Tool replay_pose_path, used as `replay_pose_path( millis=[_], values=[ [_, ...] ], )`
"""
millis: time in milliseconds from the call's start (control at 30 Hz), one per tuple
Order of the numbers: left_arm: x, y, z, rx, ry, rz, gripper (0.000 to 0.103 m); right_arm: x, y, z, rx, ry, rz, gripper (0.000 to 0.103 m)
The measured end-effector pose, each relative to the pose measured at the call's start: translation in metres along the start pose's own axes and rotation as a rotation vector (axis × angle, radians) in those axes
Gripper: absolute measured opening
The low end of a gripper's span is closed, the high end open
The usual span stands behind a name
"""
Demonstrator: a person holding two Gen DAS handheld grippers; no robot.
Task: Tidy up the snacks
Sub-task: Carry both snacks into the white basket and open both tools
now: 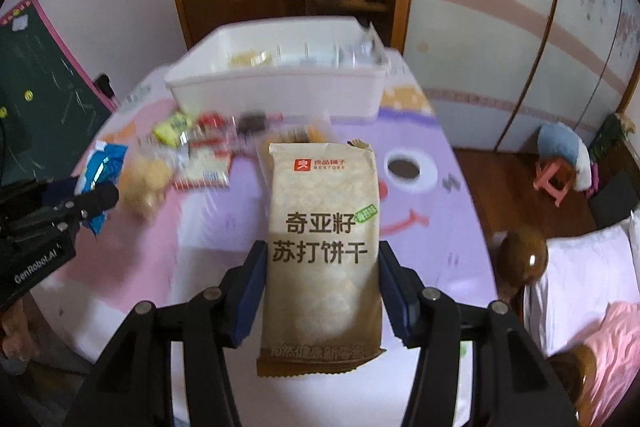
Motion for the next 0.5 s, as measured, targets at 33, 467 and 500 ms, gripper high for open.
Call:
replay_pose_path(
  millis=[33, 467, 500],
  values=[
    [-0.002, -0.004, 0.008, 0.011, -0.004, -0.002, 0.028, 0.000, -0.003, 0.008, 0.022, -0.004, 0.000, 0.053],
    [-0.024, -0.044, 0.143, 0.197, -0.019, 0.006, 0.028, 0.006, -0.031, 0.153, 0.278, -0.007, 0.011, 0.053],
    [-0.025, -0.043, 0.154, 0.201, -0.023, 0.001, 0.028, 0.007, -0.030, 0.166, 0.292, -0.004, 0.007, 0.053]
  ],
)
Point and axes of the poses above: each gripper's, at about its wrist camera, not at the fingertips, and y roughly the way its jaws point, x to its right, z to its top, the point moved 8 cm from there along y, roughly the way its jaws point, and after that the axes turned 3 degrees about -y, right-handed, at the moved point
